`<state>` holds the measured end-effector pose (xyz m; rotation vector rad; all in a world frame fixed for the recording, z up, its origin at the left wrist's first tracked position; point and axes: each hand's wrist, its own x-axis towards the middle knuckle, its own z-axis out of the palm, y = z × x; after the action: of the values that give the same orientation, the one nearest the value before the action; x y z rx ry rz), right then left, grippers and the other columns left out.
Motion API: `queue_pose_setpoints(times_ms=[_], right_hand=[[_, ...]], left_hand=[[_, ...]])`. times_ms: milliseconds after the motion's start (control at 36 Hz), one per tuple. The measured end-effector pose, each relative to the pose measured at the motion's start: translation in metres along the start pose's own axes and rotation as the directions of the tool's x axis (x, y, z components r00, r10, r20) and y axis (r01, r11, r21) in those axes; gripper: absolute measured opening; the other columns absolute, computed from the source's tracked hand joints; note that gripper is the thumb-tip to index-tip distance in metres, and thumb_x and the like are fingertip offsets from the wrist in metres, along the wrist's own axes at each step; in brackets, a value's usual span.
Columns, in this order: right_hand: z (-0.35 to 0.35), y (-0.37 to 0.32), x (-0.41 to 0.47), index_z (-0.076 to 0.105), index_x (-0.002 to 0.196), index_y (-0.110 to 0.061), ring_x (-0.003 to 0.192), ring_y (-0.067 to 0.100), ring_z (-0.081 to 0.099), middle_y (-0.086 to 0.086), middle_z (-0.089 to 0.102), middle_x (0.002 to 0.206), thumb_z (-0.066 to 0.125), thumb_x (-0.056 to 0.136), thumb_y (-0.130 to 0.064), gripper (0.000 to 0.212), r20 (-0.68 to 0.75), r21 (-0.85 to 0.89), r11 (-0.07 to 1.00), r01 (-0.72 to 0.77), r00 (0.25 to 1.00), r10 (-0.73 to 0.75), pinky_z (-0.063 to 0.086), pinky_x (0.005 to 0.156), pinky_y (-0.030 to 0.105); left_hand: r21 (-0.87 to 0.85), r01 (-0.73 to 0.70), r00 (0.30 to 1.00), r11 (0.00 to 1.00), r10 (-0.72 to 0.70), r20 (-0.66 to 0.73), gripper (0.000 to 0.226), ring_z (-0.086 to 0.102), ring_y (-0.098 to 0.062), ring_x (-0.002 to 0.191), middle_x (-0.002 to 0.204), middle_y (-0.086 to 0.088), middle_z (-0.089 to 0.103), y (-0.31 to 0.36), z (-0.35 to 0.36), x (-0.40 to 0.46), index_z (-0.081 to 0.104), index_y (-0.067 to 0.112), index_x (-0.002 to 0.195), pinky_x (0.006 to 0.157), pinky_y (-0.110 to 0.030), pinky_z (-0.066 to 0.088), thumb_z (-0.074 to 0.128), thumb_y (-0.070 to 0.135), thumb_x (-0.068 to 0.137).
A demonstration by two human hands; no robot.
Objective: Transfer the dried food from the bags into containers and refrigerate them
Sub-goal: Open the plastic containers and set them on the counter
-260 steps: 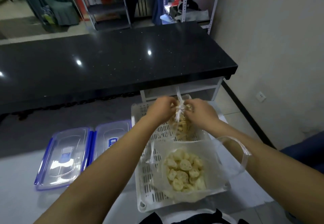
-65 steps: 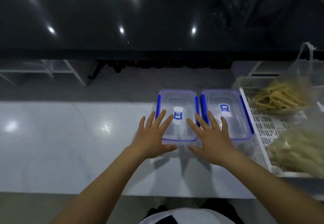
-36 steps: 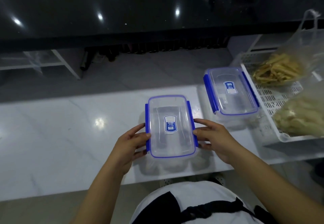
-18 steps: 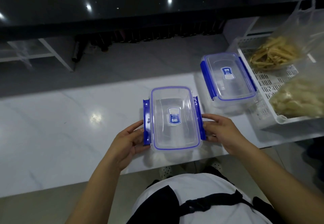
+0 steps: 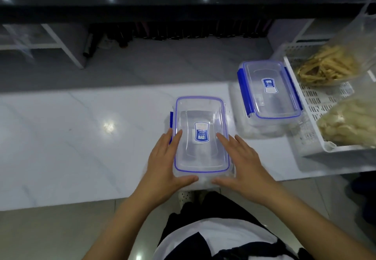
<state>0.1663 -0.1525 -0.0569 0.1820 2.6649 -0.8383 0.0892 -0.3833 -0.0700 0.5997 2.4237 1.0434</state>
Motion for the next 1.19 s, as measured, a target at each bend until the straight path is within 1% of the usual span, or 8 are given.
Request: queue_pose_setpoints(times_ms=[167,278,389,583,694,861,1000,1194], right_hand=[[0.004,0.010,0.007,-0.014,0.142,-0.059,0.152,0.012,-0.014,-0.008,0.000,0.167,0.067,0.074,-0.071,0.107,-0.086,-0.097,0.994,0.044,0.995,-0.052,0.002,0.122,0.039],[0.000,0.008,0.004,-0.007,0.144,-0.055,0.152,0.013,-0.014,-0.007,0.003,0.167,0.070,0.074,-0.069,0.105,-0.078,-0.049,0.997,0.053,0.995,-0.056,0.000,0.121,0.039],[-0.011,0.004,0.005,-0.003,0.144,-0.054,0.150,0.010,-0.020,-0.007,0.005,0.167,0.056,0.067,-0.079,0.100,-0.080,-0.019,0.996,0.091,0.993,-0.092,-0.004,0.120,0.038],[-0.025,-0.030,0.013,0.006,0.147,-0.054,0.152,0.014,-0.016,-0.005,0.006,0.167,0.050,0.068,-0.081,0.094,-0.099,-0.060,0.979,0.196,0.974,-0.201,-0.008,0.119,0.038],[-0.013,-0.070,0.027,-0.012,0.143,-0.064,0.153,0.019,-0.011,-0.007,0.006,0.167,0.051,0.069,-0.082,0.099,-0.101,-0.069,0.967,0.244,0.963,-0.250,-0.008,0.118,0.041],[0.040,-0.158,0.060,-0.024,0.138,-0.066,0.153,0.020,-0.014,-0.006,-0.001,0.168,0.044,0.071,-0.086,0.098,-0.114,-0.080,0.954,0.289,0.948,-0.297,-0.009,0.118,0.043],[0.105,-0.244,0.090,-0.015,0.147,-0.058,0.154,0.025,-0.007,-0.003,-0.002,0.168,0.048,0.075,-0.082,0.098,-0.179,-0.073,0.942,0.327,0.925,-0.335,-0.001,0.120,0.048],[0.190,-0.334,0.143,-0.006,0.151,-0.051,0.153,0.024,-0.010,-0.004,-0.005,0.168,0.051,0.075,-0.084,0.100,-0.099,-0.080,0.980,0.182,0.977,-0.190,0.004,0.121,0.053]], left_hand=[[0.031,0.084,0.996,0.996,-0.085,0.005,0.123,-0.003,-0.011,0.154,0.168,0.013,-0.001,0.013,0.004,0.005,0.002,0.039,0.158,0.125,-0.043,0.013,0.087,0.048,0.070],[0.042,0.114,0.993,0.993,-0.114,-0.005,0.122,0.002,-0.013,0.154,0.167,0.013,0.004,0.026,0.001,0.001,0.007,0.037,0.158,0.124,-0.044,0.016,0.089,0.043,0.069],[0.058,0.115,0.993,0.992,-0.114,-0.014,0.117,-0.007,-0.001,0.151,0.163,0.026,-0.005,0.029,-0.003,-0.002,0.002,0.051,0.152,0.126,-0.042,0.010,0.086,0.050,0.070],[0.053,0.170,0.980,0.984,-0.163,-0.112,0.117,-0.004,-0.003,0.153,0.165,0.024,-0.004,0.032,-0.036,-0.021,-0.001,0.053,0.152,0.124,-0.050,0.019,0.082,0.058,0.070],[0.065,0.198,0.965,0.978,-0.183,-0.188,0.112,0.000,-0.003,0.152,0.164,0.025,-0.003,0.019,-0.069,-0.038,0.000,0.057,0.147,0.123,-0.052,0.022,0.082,0.058,0.070],[0.070,0.219,0.948,0.973,-0.195,-0.252,0.109,0.005,-0.008,0.152,0.166,0.020,0.001,-0.043,-0.138,-0.072,0.005,0.058,0.145,0.122,-0.051,0.023,0.085,0.051,0.070],[0.094,0.223,0.951,0.970,-0.196,-0.239,0.115,0.011,-0.010,0.150,0.165,0.019,0.006,-0.128,-0.207,-0.095,0.008,0.050,0.154,0.122,-0.048,0.025,0.085,0.054,0.069],[0.197,0.222,0.971,0.955,-0.198,-0.137,0.117,0.011,-0.019,0.153,0.168,0.012,0.004,-0.245,-0.286,-0.102,0.007,0.047,0.156,0.122,-0.049,0.022,0.083,0.061,0.068]])
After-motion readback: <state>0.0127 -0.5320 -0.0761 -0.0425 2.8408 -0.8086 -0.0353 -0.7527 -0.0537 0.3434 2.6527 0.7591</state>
